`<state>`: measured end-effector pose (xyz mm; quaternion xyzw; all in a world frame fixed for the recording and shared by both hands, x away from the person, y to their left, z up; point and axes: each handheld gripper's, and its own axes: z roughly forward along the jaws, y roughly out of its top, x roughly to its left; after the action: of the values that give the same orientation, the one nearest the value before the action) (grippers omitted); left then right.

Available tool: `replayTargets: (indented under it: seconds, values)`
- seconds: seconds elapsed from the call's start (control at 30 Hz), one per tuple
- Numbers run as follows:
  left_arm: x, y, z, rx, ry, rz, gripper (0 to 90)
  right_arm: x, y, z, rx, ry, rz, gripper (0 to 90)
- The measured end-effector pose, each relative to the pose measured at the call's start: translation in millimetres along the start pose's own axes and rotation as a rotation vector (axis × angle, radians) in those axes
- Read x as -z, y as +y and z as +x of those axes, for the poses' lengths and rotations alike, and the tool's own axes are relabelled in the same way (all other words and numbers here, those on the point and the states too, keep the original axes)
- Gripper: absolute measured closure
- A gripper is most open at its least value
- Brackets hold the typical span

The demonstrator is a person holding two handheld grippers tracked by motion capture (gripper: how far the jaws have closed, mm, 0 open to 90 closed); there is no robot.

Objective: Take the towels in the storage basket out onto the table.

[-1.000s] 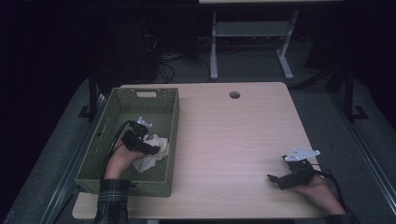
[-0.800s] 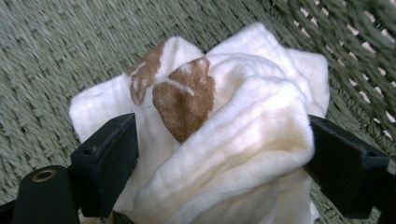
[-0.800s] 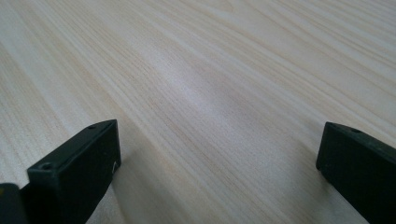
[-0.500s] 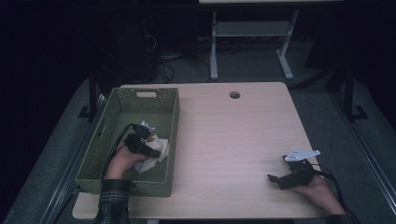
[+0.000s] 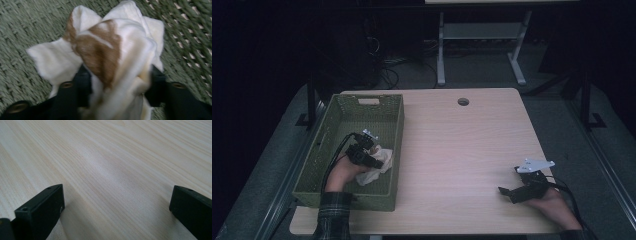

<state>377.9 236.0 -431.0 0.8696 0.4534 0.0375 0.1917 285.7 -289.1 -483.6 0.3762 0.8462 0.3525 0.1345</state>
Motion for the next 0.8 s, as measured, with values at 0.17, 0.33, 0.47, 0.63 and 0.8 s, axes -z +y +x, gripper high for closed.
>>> replayTargets:
  seconds: [0.17, 0.33, 0.47, 0.63, 0.8]
  values:
    - [5.4, 0.6, -1.3, -0.020, 0.011, 0.010, 63.6, 0.0, 0.0, 0.0, -0.001, 0.000, 0.000, 0.0]
    - [15.0, 1.6, 1.8, 0.017, -0.019, -0.029, 64.6, 0.0, 0.1, 0.0, -0.001, 0.000, 0.000, 0.0]
    - [22.0, 1.1, 4.3, 0.025, -0.014, -0.069, 64.7, 0.0, 0.1, 0.0, -0.001, 0.000, 0.000, 0.0]
    - [31.1, -0.2, 7.8, 0.057, -0.027, -0.117, 65.1, 0.0, 0.1, 0.0, -0.001, 0.000, 0.000, 0.0]
    - [42.0, -2.4, 10.9, 0.075, -0.027, -0.196, 65.1, 0.0, 0.1, 0.0, -0.001, 0.000, 0.000, 0.0]
